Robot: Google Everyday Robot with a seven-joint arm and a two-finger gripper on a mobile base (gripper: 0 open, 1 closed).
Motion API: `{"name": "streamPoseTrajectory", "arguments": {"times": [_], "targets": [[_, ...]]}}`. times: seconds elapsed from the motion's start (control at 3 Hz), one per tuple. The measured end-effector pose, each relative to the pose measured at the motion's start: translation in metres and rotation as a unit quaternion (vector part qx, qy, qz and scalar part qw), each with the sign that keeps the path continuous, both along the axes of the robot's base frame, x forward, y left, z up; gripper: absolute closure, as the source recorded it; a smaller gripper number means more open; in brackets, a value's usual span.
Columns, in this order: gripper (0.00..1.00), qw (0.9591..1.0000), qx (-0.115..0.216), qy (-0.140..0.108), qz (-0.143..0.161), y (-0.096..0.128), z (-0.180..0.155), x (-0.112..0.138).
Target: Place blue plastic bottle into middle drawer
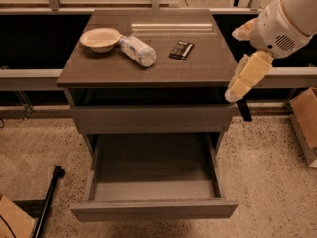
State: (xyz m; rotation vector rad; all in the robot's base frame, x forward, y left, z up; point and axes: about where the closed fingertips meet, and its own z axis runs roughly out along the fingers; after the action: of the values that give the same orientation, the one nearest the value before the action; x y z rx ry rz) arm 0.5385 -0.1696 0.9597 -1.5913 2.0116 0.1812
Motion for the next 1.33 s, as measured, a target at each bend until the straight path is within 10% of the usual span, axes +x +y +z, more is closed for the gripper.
{"name": "streamPoseTrajectory", "arguments": {"times": [0.67,1.33], "targets": [[0.00,0.9979,0.046,0.012,-0.044,0.018,-0.027,0.042],[0.00,0.9877,0.137,0.007,-0.074,0.081,-0.066,0.121]]}}
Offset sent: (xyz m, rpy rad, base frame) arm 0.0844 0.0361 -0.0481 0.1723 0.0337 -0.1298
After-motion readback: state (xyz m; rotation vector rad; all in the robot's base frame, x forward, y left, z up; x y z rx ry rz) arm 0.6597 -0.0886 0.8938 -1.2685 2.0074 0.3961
